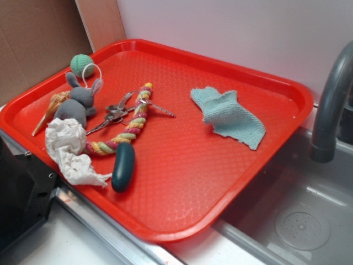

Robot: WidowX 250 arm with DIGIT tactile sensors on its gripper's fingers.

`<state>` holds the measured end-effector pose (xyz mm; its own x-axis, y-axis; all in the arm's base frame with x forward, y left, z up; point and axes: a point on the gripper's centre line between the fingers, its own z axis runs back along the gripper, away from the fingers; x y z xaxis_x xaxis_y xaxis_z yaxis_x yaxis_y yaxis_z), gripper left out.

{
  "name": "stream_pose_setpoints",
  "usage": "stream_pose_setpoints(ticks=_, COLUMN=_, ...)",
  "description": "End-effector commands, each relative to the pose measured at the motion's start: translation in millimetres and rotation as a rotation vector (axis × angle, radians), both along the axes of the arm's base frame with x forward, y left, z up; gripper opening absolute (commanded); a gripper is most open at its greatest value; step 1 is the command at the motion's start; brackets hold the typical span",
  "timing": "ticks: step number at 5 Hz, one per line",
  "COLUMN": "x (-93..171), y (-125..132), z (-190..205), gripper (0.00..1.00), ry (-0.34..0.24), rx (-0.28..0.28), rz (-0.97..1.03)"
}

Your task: Grab the blue cloth.

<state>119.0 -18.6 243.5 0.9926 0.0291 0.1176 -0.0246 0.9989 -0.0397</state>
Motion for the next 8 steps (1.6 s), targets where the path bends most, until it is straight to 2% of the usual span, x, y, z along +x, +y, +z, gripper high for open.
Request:
stream_pose_setpoints(ticks=1, x=0, y=0, z=0, gripper=1.0, ry=0.0, rx=0.0, rz=0.0)
stream_pose_setpoints(ticks=2, x=50, y=-7, z=-47, gripper=1.0, ry=-0.036, rx=0.12, rz=-0.248)
stream_pose_setpoints(ticks=3, x=98, y=-28, z=-74, gripper=1.0, ry=-0.086, rx=0.095, rz=-0.496)
stream_pose_setpoints(ticks=5, x=182, y=-88, z=-122, gripper=1.0, ry=-0.135, rx=0.141, rz=-0.996)
stream_pose_setpoints(ticks=6, x=200, y=-115, z=-162, gripper=1.0, ry=-0.08, rx=0.115, rz=-1.251)
stream_pose_setpoints(ticks=7, x=177, y=-122, z=-200, gripper=1.0, ry=-0.048, rx=0.102, rz=-1.441)
stream_pose_setpoints(ticks=8, x=156, y=-111, z=-212, gripper=1.0, ry=-0.025, rx=0.101, rz=-1.439)
